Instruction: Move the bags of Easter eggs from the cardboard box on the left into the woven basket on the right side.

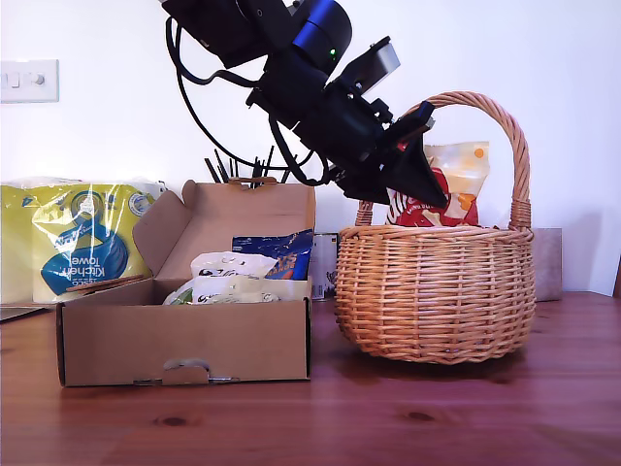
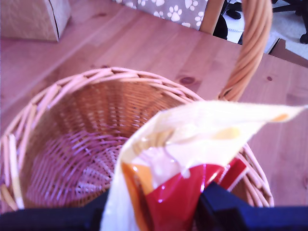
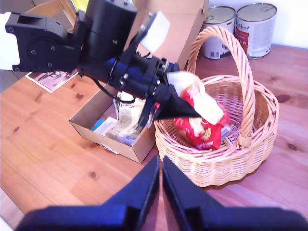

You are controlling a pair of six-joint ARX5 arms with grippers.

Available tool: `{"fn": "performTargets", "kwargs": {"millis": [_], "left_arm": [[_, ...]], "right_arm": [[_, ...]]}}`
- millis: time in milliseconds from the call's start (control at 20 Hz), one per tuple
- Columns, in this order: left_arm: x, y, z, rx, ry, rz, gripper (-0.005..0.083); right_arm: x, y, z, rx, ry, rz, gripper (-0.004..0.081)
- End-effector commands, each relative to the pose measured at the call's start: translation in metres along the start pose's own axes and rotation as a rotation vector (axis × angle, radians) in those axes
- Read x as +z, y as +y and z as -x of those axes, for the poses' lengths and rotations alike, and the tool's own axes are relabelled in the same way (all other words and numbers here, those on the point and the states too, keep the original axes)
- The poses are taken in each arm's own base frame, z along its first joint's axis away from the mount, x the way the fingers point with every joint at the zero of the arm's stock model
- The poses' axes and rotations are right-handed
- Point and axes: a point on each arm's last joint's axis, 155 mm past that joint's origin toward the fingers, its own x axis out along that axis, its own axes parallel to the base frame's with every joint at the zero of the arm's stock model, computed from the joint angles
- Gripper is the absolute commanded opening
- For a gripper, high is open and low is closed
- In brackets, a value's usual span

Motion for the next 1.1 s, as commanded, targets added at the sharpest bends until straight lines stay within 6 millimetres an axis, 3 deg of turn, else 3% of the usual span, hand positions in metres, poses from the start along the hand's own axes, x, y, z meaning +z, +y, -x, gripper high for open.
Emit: {"fn": "performTargets", "kwargs": {"millis": [0,250,450,550,700,900,1050], "left_arm": [[-0.015,0.004,-0.011,0.009,0.028,0.017,0.0284],[-0.002,0.021,-0.007,0.094,0.007,0.0,0.0452],[0.016,0.036,0.001,0.183,-0.012,-0.011,0.0457],[0.023,0.038,0.007,0.202,0.004,-0.007,0.0354],[0.015,0.032,0.019,0.189,0.101,0.019,0.0013],[0.002,0.02,0.044,0.173,0.203,0.008,-0.0019],[0.011,0.02,0.062,0.191,0.187,-0.002,-0.0019]], "right_arm": [[0.006,0.003,0.002,0.008,-0.021,0.016,-0.0012],[0.007,0.01,0.001,0.034,-0.021,0.029,-0.0012],[0.006,0.014,0.001,0.049,-0.018,0.036,-0.0012],[0.006,0.015,0.0,0.052,-0.018,0.038,-0.0012],[0.006,0.015,0.0,0.052,-0.018,0.037,-0.0012],[0.007,0.014,0.001,0.05,-0.022,0.046,-0.0012],[0.008,0.013,0.0,0.046,-0.025,0.059,-0.0012]]}}
